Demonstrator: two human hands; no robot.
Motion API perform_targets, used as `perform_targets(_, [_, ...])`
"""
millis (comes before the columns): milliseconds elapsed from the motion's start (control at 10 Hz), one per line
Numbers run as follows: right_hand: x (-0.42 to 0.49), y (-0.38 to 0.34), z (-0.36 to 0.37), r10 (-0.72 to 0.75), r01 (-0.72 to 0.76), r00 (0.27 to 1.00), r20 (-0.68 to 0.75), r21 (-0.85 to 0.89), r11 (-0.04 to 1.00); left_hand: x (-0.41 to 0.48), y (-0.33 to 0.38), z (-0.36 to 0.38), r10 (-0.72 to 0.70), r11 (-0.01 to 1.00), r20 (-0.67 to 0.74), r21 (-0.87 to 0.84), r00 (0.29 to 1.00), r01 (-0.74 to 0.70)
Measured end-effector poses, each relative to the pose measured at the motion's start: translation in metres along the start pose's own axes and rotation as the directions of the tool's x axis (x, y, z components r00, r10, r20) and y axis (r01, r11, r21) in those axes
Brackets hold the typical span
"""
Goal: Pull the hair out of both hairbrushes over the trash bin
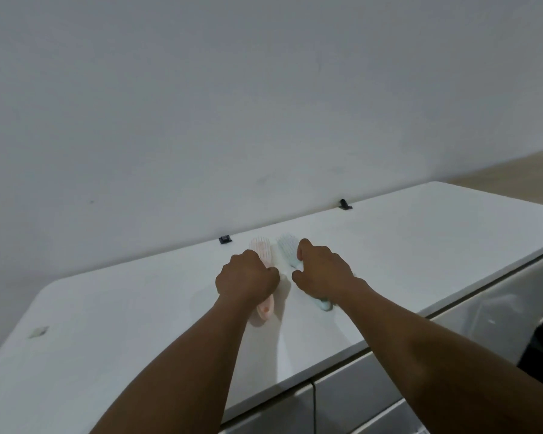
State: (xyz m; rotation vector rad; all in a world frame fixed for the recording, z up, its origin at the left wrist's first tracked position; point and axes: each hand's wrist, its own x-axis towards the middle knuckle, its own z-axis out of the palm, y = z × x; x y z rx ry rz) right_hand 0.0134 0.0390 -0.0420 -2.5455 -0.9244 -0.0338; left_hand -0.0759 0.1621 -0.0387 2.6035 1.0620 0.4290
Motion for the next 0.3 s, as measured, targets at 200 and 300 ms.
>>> perform_targets(200, [0.004, 0.002, -0.016, 0.014, -0.016, 0.998, 0.069, 0.041, 0.999, 0.005, 0.005, -0.011, 0.028, 0.999, 0.009, 0.045, 1.000, -0.028])
perform_targets(300, [0.009, 0.001, -0.049, -0.002, 0.000, 0.999, 0.050, 0.058, 0.998, 0.006, 0.016, -0.035, 0.002, 0.998, -0.039, 0.059, 0.999, 0.001])
